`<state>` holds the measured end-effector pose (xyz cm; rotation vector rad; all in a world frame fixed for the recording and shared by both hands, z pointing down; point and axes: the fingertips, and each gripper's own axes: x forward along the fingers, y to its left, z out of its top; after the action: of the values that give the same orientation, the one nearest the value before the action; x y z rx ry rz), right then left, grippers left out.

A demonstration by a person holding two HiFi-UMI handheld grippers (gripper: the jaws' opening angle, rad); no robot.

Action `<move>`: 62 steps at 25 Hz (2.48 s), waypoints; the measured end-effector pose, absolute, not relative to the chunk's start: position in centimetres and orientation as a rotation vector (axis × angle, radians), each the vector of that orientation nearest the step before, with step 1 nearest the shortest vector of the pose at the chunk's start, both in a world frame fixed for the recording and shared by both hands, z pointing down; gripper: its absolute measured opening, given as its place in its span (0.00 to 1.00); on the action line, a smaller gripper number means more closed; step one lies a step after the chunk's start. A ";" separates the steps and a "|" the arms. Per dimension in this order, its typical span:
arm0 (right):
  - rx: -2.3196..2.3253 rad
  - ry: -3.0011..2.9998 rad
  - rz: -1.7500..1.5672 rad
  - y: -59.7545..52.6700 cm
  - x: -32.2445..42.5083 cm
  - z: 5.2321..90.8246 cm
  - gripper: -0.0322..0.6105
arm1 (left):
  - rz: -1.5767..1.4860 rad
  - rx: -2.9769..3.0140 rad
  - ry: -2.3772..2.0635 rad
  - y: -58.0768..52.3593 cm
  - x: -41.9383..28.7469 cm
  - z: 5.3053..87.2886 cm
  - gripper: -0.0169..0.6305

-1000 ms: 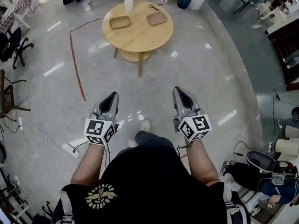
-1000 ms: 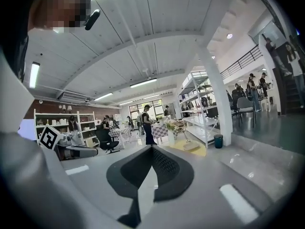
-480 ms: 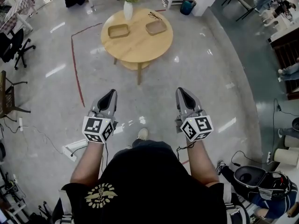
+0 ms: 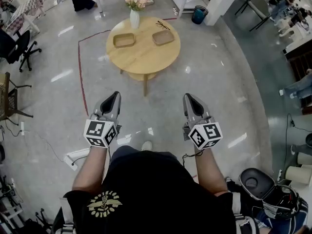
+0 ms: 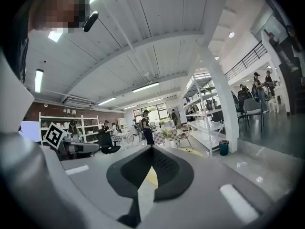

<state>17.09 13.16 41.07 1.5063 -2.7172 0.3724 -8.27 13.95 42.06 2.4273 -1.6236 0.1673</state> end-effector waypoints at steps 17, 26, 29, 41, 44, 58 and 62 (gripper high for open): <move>1.585 -2.677 0.453 12.0 20.2 42.7 0.05 | 0.164 2.432 -1.590 11.7 -6.7 41.9 0.03; 1.561 -2.678 0.424 9.5 18.0 42.3 0.05 | 0.161 2.408 -1.597 8.9 -8.2 42.4 0.03; 1.568 -2.677 0.424 8.4 17.4 42.2 0.05 | 0.178 2.415 -1.617 7.8 -8.5 42.4 0.03; 1.558 -2.649 0.400 6.1 16.1 43.2 0.05 | 0.214 2.341 -1.729 5.9 -11.1 43.7 0.02; 1.547 -2.670 0.406 6.1 15.8 43.4 0.05 | 0.180 2.351 -1.705 5.7 -11.0 43.9 0.02; 1.602 -2.625 0.412 2.7 16.3 43.5 0.05 | 0.228 2.423 -1.553 2.5 -8.8 44.9 0.03; 1.620 -2.614 0.419 1.2 16.2 43.5 0.05 | 0.251 2.410 -1.556 0.6 -9.4 45.1 0.03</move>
<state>16.19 1.23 43.52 1.6196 -2.6137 0.4192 -9.38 0.63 45.14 2.4101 -1.5564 0.2506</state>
